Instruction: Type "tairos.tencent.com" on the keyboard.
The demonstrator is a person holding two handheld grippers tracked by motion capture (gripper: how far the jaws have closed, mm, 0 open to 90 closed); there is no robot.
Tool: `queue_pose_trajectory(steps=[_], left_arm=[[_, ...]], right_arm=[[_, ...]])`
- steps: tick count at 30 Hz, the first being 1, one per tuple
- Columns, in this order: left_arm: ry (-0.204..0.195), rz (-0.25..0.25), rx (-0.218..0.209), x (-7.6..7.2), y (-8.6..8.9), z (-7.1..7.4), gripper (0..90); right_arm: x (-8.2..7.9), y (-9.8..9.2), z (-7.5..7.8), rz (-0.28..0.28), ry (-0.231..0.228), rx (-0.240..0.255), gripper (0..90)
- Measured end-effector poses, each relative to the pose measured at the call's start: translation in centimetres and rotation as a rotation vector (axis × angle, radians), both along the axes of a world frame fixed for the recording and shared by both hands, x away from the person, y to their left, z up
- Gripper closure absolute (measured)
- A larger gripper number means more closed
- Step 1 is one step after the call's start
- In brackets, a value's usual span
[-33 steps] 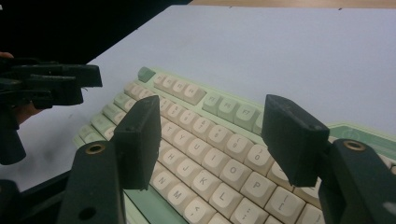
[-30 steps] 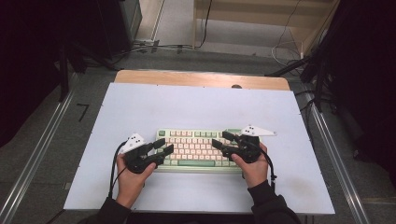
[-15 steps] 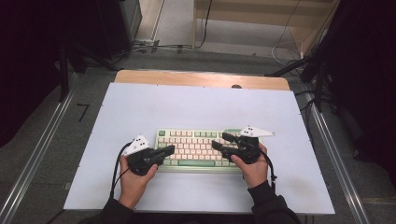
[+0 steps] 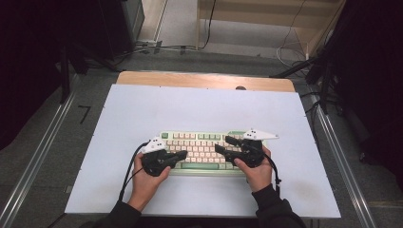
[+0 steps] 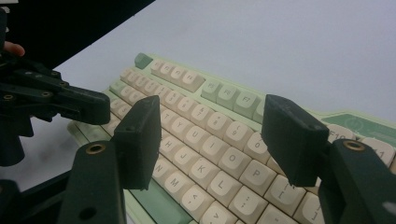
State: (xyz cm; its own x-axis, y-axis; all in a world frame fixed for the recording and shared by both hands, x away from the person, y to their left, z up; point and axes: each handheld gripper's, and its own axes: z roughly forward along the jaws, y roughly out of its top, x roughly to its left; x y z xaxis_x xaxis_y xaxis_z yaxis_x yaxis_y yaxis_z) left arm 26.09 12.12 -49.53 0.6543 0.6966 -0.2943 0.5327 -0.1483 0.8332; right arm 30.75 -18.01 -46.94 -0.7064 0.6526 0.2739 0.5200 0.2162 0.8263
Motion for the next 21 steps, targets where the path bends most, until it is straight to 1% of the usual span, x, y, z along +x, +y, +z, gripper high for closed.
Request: queue_pose_trajectory(steps=[4,7,15,16,18,20,21], left_arm=[[-0.005,-0.011,0.042,0.1,-0.7,-0.2,90.0],[-0.004,-0.009,0.074,0.0,-1.1,-0.2,90.0],[0.005,-0.007,0.114,0.1,-1.6,-0.4,90.0],[0.008,-0.006,0.126,0.1,-1.7,-0.5,90.0],[0.028,-0.015,0.137,0.3,-1.8,-0.5,90.0],[0.025,-0.018,0.161,0.2,-1.9,-0.2,90.0],[0.02,-0.022,0.142,0.1,-1.9,-0.1,90.0]], right_arm=[[0.0,0.1,-0.2,0.003,0.004,-0.007,36.2],[0.0,0.2,-0.2,0.003,0.007,-0.008,36.2],[0.0,0.1,-0.2,0.004,0.007,-0.007,36.4],[0.0,0.1,-0.2,0.003,0.006,-0.006,36.4],[0.0,0.1,-0.2,0.003,0.006,-0.006,36.5],[0.0,0.2,-0.2,0.003,0.006,-0.006,36.5],[0.0,0.2,-0.2,0.003,0.006,-0.005,36.5]])
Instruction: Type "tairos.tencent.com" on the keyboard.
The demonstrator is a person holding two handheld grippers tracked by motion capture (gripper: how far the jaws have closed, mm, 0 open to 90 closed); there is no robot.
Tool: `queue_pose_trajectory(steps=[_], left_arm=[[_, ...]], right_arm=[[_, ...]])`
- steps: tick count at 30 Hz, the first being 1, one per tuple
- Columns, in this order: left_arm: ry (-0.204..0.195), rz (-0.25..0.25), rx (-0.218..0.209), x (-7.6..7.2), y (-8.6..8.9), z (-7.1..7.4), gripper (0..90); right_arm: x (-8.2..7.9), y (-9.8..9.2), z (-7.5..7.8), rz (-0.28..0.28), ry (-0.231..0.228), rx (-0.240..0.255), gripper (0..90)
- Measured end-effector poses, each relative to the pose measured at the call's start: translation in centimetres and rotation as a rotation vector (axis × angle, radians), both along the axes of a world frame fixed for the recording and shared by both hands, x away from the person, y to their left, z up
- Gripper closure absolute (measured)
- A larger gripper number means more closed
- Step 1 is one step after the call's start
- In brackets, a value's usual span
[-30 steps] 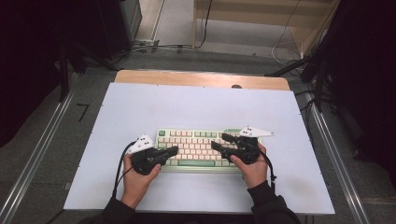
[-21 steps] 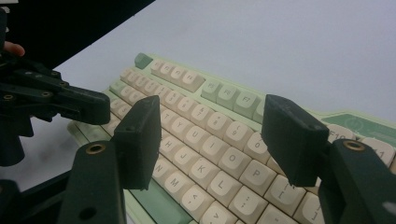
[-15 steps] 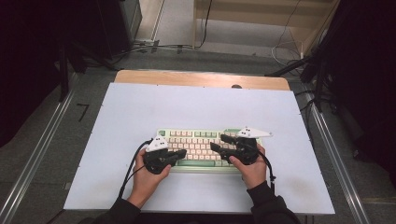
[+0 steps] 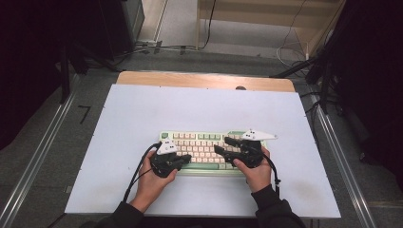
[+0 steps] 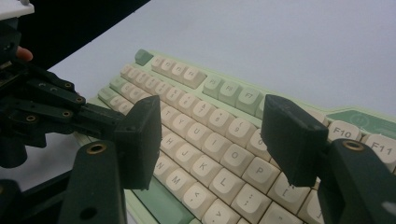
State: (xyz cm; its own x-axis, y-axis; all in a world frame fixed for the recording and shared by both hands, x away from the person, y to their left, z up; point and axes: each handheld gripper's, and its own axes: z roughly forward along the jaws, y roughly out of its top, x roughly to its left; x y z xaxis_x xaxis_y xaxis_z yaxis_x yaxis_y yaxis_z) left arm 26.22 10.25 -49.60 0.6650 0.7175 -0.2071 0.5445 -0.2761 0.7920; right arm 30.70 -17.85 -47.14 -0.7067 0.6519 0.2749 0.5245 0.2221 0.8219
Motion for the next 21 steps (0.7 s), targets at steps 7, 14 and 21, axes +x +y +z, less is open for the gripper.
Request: queue_pose_trajectory(steps=[7,14,21], left_arm=[[-0.094,0.094,-0.207,0.2,2.2,1.5,65.4],[-0.115,0.172,-0.246,1.0,3.2,1.5,44.4],[-0.13,0.188,-0.211,1.3,3.0,1.5,38.7]], right_arm=[[-0.2,-0.4,0.2,-0.006,-0.002,0.012,36.5],[-0.6,-1.1,0.1,-0.021,0.003,0.021,36.5],[-0.9,-1.5,0.2,-0.033,-0.002,0.024,36.5]])
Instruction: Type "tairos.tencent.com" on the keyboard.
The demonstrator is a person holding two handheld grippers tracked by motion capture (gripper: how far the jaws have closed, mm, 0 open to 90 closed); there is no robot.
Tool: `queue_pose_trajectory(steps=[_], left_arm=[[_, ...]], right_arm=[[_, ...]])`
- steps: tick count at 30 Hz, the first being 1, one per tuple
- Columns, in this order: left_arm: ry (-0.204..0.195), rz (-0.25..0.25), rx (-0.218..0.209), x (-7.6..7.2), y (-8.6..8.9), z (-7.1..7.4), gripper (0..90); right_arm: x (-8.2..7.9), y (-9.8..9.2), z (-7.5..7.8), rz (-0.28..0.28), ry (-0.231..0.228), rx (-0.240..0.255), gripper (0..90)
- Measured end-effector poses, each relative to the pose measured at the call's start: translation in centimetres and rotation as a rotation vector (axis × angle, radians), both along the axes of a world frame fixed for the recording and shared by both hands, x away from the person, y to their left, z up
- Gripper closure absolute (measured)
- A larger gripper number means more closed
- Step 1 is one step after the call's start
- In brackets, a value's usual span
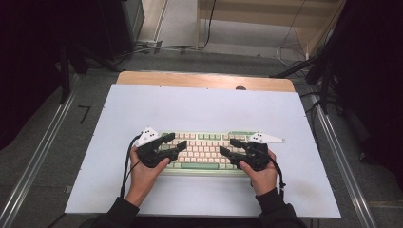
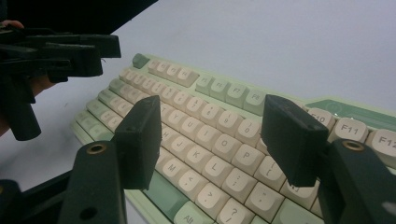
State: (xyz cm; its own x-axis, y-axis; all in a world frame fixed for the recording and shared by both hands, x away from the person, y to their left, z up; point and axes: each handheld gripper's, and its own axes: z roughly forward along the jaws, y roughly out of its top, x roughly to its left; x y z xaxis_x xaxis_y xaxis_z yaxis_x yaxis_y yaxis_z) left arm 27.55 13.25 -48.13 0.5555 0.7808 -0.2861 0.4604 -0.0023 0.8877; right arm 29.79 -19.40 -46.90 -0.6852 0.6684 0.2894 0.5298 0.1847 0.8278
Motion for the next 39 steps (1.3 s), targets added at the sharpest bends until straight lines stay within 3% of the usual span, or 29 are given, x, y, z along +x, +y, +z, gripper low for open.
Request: queue_pose_trajectory(steps=[4,9,14,17,23,28,39], left_arm=[[0.001,0.003,0.024,0.3,-0.1,-0.1,37.7],[-0.006,0.0,0.056,0.4,-0.2,-0.1,47.0],[0.016,-0.043,0.079,0.4,-0.3,0.0,80.8],[0.021,-0.045,0.091,0.5,-0.3,0.1,90.0],[0.035,-0.061,0.113,0.8,-0.7,0.0,90.0],[0.054,-0.071,0.17,0.9,-1.3,-0.4,90.0],[0.088,-0.08,0.231,1.1,-1.7,-1.1,90.0]], right_arm=[[0.0,-0.1,-0.1,-0.002,0.002,-0.003,36.5],[0.0,-0.2,-0.1,-0.004,0.005,-0.007,36.5],[-0.1,0.0,-0.1,0.001,-0.002,-0.01,36.5],[0.0,0.0,-0.1,0.001,-0.004,-0.014,36.5],[0.0,0.3,-0.2,0.01,-0.003,-0.028,36.5],[0.0,0.4,-0.2,0.015,-0.001,-0.033,36.5],[0.6,0.3,-0.3,0.012,-0.004,-0.043,36.5]])
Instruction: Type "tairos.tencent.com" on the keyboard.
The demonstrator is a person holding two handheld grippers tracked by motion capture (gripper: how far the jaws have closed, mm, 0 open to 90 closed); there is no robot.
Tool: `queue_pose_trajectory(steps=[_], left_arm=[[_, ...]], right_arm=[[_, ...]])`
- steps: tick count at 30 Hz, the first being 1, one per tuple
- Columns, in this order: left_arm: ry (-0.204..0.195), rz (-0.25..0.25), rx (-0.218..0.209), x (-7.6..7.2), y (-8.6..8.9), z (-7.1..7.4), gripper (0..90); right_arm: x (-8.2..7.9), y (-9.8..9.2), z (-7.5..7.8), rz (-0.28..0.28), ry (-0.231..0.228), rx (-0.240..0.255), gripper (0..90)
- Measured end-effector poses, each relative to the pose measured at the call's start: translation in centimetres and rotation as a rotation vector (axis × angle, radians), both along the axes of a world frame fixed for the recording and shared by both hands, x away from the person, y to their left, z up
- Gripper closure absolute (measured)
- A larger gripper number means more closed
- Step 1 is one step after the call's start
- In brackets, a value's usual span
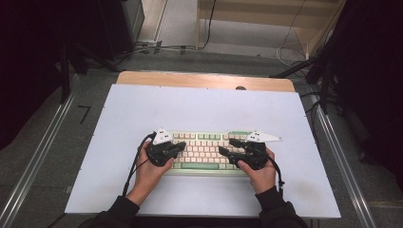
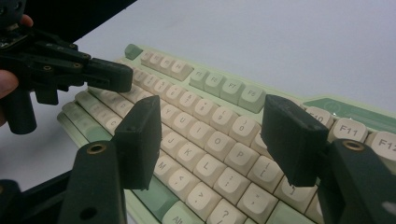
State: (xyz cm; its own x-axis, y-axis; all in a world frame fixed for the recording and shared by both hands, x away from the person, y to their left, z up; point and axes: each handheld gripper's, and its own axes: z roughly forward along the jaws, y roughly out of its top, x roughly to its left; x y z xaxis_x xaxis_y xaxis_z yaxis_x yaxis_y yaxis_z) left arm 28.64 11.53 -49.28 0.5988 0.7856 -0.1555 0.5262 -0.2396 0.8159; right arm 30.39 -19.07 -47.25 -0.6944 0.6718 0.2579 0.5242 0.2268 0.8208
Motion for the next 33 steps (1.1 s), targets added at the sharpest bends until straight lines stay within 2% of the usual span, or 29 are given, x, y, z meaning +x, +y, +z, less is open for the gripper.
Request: queue_pose_trajectory(steps=[9,14,17,20,22,24,26,28,31,33], left_arm=[[0.003,0.005,0.006,0.3,-0.3,-0.3,90.0],[0.017,-0.005,0.022,0.4,-0.6,-0.4,90.0],[-0.005,0.004,-0.033,0.2,-0.1,0.3,88.6],[-0.039,0.028,-0.124,-0.1,0.8,1.1,73.7],[-0.077,0.048,-0.164,-0.2,1.4,1.4,62.0],[-0.098,0.062,-0.212,-0.4,2.0,1.5,57.1],[-0.124,0.091,-0.218,-0.6,2.5,1.5,49.2],[-0.128,0.103,-0.21,-0.7,2.9,1.4,42.1],[-0.118,0.121,-0.237,-0.8,3.4,1.2,40.5],[-0.128,0.135,-0.235,-0.8,3.6,1.2,40.4]], right_arm=[[0.0,0.2,-0.1,0.003,0.006,-0.013,36.4],[-0.1,0.2,-0.2,0.007,0.006,-0.017,36.4],[-0.2,0.3,-0.3,0.007,0.008,-0.018,36.4],[-0.2,0.2,-0.2,0.008,0.006,-0.014,36.4],[-0.2,0.1,-0.2,0.007,0.004,-0.015,36.4],[-0.2,0.1,-0.2,0.005,0.005,-0.01,36.4],[-0.2,0.0,-0.1,0.006,0.004,-0.01,36.4],[-0.2,0.1,-0.1,0.007,0.001,-0.01,36.4],[-0.2,0.2,-0.1,0.007,0.002,-0.014,36.3],[-0.3,0.3,-0.2,0.009,0.004,-0.016,36.3]])
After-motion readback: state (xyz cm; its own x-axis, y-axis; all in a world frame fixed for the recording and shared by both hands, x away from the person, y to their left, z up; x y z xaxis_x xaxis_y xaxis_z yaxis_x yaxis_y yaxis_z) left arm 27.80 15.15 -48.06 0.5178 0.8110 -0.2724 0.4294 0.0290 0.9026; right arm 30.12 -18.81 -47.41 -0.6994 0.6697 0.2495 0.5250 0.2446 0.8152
